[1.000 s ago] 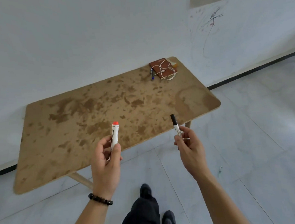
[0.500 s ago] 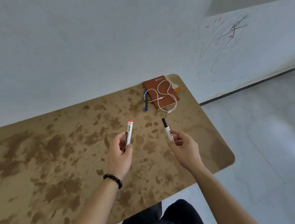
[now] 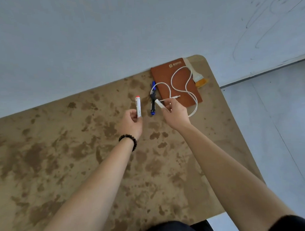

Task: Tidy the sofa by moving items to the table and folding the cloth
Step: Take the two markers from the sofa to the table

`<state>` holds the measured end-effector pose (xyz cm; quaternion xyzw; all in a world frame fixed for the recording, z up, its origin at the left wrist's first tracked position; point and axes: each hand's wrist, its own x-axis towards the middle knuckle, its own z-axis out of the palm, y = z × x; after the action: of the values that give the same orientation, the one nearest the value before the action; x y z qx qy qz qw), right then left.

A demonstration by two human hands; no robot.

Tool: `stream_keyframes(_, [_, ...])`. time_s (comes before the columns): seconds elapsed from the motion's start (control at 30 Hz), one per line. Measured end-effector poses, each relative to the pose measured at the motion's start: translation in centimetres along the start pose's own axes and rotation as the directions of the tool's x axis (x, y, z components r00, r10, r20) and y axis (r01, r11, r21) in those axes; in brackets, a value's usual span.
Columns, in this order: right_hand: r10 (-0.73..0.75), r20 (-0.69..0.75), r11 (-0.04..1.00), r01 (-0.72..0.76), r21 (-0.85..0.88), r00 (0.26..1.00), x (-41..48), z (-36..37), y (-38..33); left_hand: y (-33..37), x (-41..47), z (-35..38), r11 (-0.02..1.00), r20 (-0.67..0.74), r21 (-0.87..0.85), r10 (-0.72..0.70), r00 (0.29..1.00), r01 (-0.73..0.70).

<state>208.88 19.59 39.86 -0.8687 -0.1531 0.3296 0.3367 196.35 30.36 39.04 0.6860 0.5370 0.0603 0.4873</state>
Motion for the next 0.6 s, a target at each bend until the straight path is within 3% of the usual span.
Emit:
stream_keyframes(0.17, [-0.118,0.078,0.986,0.126,-0.106,0.99,0.7,1.2,2.2,-1.8,0.7,2.2,0.97,0.124,0.204,0.104,0.987,-0.128])
stream_keyframes(0.3, [-0.172,0.152,0.974,0.191,-0.121,0.973,0.5,0.6,2.9,-2.5,1.0,2.5,0.96,0.157,0.242,0.103,0.982,-0.14])
stream_keyframes(0.43, [-0.151,0.201,0.973,0.181,-0.142,0.968,-0.6,-0.8,2.4,-1.3,-0.5,1.4,0.973,0.15,0.194,0.096,0.984,-0.125])
stream_keyframes(0.6, [-0.183,0.161,0.979,0.195,-0.064,0.97,-6.1,-3.9,1.3,1.2,-8.3,-2.6,0.994,-0.004,0.019,0.104,0.995,-0.104])
